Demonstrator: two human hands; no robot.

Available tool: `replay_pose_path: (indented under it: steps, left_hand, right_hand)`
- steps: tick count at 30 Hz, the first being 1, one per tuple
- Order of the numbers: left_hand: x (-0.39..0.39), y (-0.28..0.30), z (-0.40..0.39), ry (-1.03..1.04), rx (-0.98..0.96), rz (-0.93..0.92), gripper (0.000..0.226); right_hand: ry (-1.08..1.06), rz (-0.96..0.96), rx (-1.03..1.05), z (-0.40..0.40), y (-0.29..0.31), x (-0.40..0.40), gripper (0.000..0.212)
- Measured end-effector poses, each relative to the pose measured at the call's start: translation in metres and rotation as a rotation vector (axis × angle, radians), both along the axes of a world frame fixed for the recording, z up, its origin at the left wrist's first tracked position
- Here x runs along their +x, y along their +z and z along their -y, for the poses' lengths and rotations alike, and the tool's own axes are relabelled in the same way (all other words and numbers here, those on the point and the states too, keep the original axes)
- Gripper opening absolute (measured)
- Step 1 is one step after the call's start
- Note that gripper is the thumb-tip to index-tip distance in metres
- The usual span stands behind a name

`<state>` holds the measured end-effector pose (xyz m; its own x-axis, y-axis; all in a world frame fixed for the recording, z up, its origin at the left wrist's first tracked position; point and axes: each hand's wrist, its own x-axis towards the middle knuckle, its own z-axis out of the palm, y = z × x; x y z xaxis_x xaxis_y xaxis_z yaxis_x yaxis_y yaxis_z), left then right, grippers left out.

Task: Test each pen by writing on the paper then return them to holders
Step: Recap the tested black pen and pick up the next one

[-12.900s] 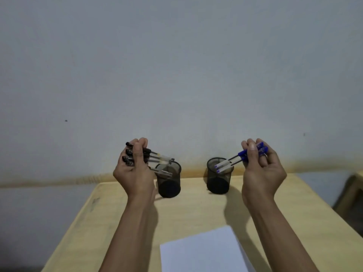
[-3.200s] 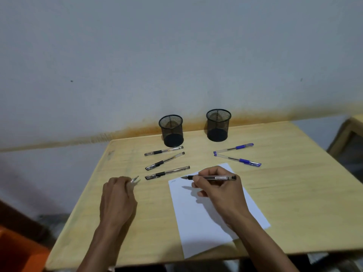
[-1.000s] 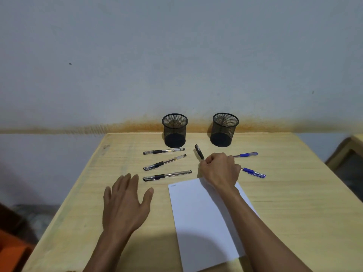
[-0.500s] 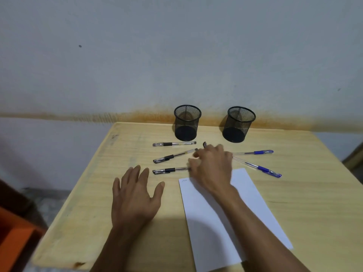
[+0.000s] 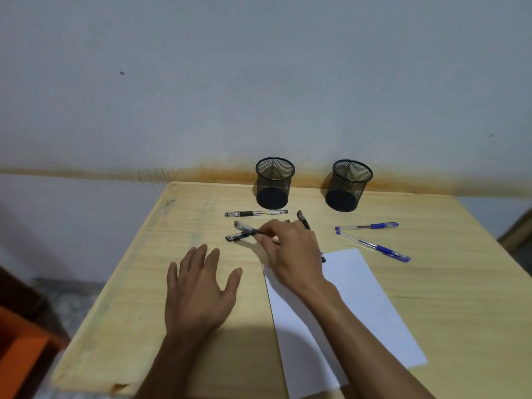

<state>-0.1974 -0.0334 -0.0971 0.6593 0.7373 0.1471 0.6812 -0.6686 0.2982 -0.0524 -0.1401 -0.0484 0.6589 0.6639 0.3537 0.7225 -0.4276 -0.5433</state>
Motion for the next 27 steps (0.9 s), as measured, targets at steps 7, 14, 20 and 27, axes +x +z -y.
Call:
replay_pose_path:
  steps: [7, 14, 20, 27]
  left_hand:
    - [0.001, -0.001, -0.001, -0.019, -0.027, 0.029, 0.066]
    - [0.014, 0.025, 0.038, -0.228, -0.048, 0.521, 0.045]
    - [0.045, 0.054, 0.063, -0.573, 0.076, 0.491, 0.046]
    - [0.047, 0.054, 0.075, -0.585, 0.098, 0.554, 0.03]
  right_hand:
    - [-0.265, -0.585, 0.39, 0.086, 0.019, 0.007, 0.007]
    - [-0.119, -1.068, 0.578, 0.127, 0.028, -0.005, 0.018]
    - [0.474, -1.529, 0.714, 0.143, 0.027, -0.004, 0.101]
    - [0.22, -1.179, 0.67, 0.135, 0.039, -0.013, 0.025]
